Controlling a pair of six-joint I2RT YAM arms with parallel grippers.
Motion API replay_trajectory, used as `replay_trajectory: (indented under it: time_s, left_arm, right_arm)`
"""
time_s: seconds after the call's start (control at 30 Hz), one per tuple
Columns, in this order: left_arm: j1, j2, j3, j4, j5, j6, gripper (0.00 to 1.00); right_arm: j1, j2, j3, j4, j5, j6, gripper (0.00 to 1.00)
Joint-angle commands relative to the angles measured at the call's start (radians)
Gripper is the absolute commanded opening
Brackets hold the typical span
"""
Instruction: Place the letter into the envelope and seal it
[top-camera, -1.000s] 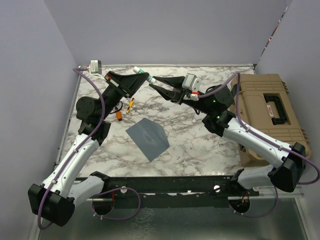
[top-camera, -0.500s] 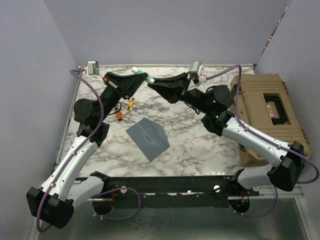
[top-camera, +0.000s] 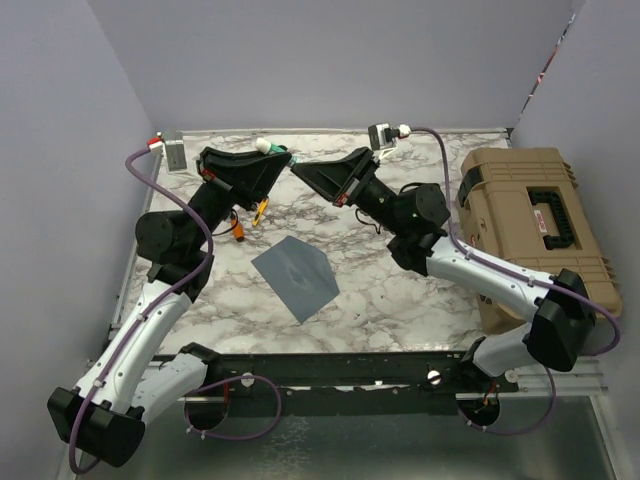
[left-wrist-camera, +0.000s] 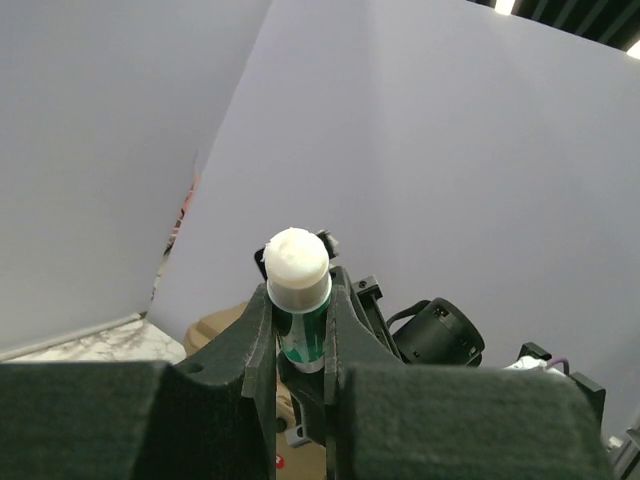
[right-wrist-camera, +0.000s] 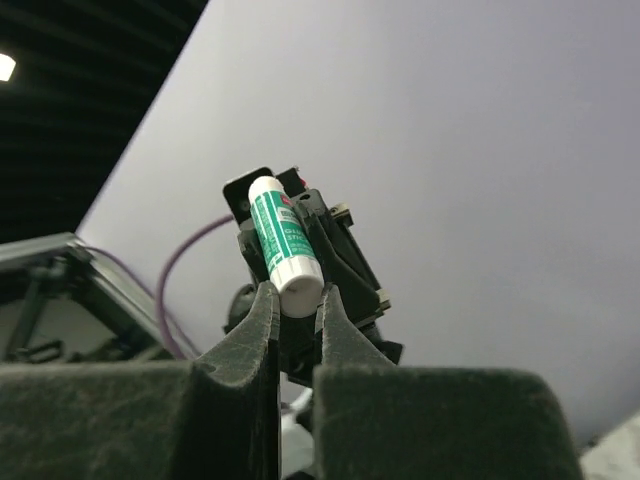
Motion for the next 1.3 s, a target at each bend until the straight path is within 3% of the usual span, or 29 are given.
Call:
replay_trajectory:
  time_s: [0.0, 0.13, 0.2, 0.3, 0.4, 0.5, 0.67, 0.77, 0.87, 1.0, 1.27]
  left_arm:
    - [0.007, -0.011, -0.028, 0.066, 0.094, 0.142, 0.00]
    - [0.006, -0.020, -0.050, 0.108, 0.093, 0.173, 0.00]
    - [0.007, -0.024, -0.055, 0.102, 0.055, 0.169, 0.00]
    - [0.007, -0.009, -0.037, 0.093, 0.009, 0.091, 0.00]
    - [0.007, -0.003, -0.028, 0.054, -0.061, -0.032, 0.00]
    - [0.007, 0.004, -0.007, -0.064, -0.127, -0.165, 0.00]
    - [0.007, 0.038, 0.063, -0.228, -0.107, -0.349, 0.00]
    - [0.007, 0.075, 0.088, -0.231, -0.067, -0.495, 0.00]
    - [0.007, 0.093, 0.088, -0.205, -0.042, -0.600, 0.00]
    - [0.006, 0.088, 0.087, -0.202, -0.044, -0.620, 0.00]
    - [0.007, 0.099, 0.116, -0.219, -0.006, -0.619, 0.00]
  right_arm:
    - [-0.006, 0.026, 0.002, 0.172, 0.105, 0.343, 0.01]
    - [-0.006, 0.062, 0.013, 0.285, 0.078, 0.431, 0.01]
    - [-0.006, 0.054, 0.015, 0.259, 0.054, 0.391, 0.18]
    - [-0.006, -0.002, -0.004, 0.153, 0.043, 0.215, 0.53]
    - [-0.006, -0.088, -0.003, -0.029, 0.041, -0.110, 0.69]
    - [-0.006, -0.157, 0.008, -0.178, 0.048, -0.481, 0.71]
    - [-0.003, -0.197, -0.036, -0.145, -0.081, -1.068, 0.71]
    - [0.004, -0.168, -0.034, -0.145, -0.150, -1.357, 0.72]
    - [0.010, -0.135, -0.009, -0.136, -0.139, -1.446, 0.72]
    - [0.019, -0.103, 0.000, -0.079, -0.129, -1.477, 0.70]
    - [0.031, -0.047, 0.038, -0.081, -0.084, -1.561, 0.52]
